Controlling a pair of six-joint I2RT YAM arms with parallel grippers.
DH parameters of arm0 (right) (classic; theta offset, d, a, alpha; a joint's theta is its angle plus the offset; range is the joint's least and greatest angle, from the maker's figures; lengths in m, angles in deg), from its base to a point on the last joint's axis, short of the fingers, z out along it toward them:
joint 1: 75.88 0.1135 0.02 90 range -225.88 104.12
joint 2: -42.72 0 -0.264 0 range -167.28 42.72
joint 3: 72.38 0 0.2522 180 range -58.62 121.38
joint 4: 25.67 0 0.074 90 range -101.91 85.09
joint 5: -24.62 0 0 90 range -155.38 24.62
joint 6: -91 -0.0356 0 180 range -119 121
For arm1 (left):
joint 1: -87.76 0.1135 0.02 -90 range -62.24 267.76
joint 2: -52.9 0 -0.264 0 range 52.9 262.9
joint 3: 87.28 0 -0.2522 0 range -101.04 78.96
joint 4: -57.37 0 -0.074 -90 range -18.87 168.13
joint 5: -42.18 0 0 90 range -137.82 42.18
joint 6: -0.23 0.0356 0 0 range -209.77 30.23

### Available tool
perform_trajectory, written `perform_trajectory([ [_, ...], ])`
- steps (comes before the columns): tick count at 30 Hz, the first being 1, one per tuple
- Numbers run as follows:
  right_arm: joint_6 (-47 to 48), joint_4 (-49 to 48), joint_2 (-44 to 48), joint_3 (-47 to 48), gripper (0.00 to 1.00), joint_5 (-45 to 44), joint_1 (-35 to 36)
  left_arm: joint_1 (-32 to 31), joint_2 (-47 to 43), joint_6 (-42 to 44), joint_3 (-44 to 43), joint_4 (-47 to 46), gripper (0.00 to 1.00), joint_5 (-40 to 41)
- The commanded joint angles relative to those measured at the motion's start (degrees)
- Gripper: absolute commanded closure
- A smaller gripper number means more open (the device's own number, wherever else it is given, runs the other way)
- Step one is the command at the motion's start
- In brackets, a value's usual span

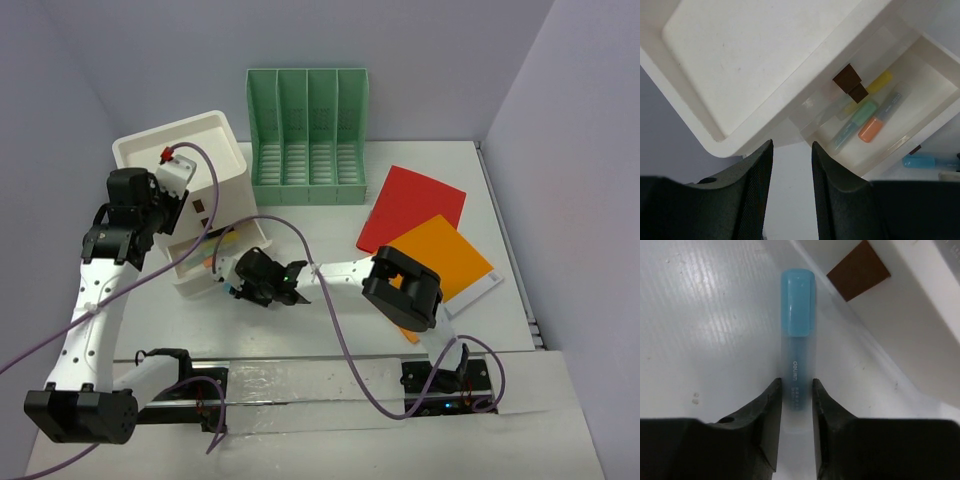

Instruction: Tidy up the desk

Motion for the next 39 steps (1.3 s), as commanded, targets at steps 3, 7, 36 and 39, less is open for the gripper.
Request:
perform_trajectory([
  [3,1.98,5.2,-1.22,-4.19,0.87,-6.63,1.0,0.49,-2.12,-1.1,-1.43,1.88,0.56,0.09],
  [7,3.18,3.64,1.79,-7.77,1.0,-9.95,2.14,0.49,-2.93,-2.74,-1.31,2.23,0.56,-1.59],
  [36,31.05,-11.41,3.05,9.27,0.92,-21.18,0.58,2.34,-2.73,-5.46,-8.14,1.09,0.53,1.16],
  [39,33.2,-10.71,0.92,12.67,0.85,-20.09,0.5,2.43,-2.54,-5.73,-6.97,0.8,0.53,-0.53],
])
